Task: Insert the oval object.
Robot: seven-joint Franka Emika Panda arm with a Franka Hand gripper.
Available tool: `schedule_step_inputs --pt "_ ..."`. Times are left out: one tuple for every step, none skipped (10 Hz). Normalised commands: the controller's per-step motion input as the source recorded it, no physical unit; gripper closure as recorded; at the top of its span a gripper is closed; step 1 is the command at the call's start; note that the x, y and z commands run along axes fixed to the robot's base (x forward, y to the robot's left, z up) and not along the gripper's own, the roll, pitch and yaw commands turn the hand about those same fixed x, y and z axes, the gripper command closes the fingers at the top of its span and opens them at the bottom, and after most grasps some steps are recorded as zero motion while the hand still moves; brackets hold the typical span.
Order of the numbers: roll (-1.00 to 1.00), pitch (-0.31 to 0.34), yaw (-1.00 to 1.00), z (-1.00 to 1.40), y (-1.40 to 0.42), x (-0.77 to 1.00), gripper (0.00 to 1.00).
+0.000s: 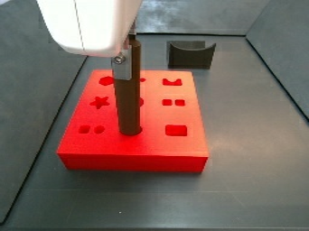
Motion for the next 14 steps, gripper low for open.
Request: schedule_step_inputs --pt "0.06 0.000 0.04 -0.08 -0.11 0.03 1.00" --pt "0.11 0.017 0.00 -0.02 -0.12 0.21 1.00" --pt "0.07 0.011 0.00 -0.01 0.00 0.02 1.00" --pt "0.00 0.000 0.00 -0.06 0.00 0.00 1.00" --pt "0.00 0.000 0.00 -0.32 0.00 0.00 1.00" --pt "0.00 -0.036 0.00 -0.51 0.00 0.00 1.00" --pt "-0.01 -0.059 0.00 -0.55 0.00 0.00 1.00" --pt "0.00 -0.049 0.00 -0.48 0.00 0.00 1.00" --pt "0.00 -0.050 0.00 -0.50 -0.03 0.00 1.00" --pt "0.00 -0.060 0.00 -0.60 -0.05 0.00 1.00" --pt "0.00 -0.067 0.00 -0.73 -0.07 0.00 1.00" --pt "0.00 -0.076 0.00 -0.82 -0.08 -0.01 1.00" --pt "0.00 -0.079 0.00 -0.76 -0.06 -0.02 1.00" --pt "0.00 0.000 0.00 0.00 0.00 0.00 1.00"
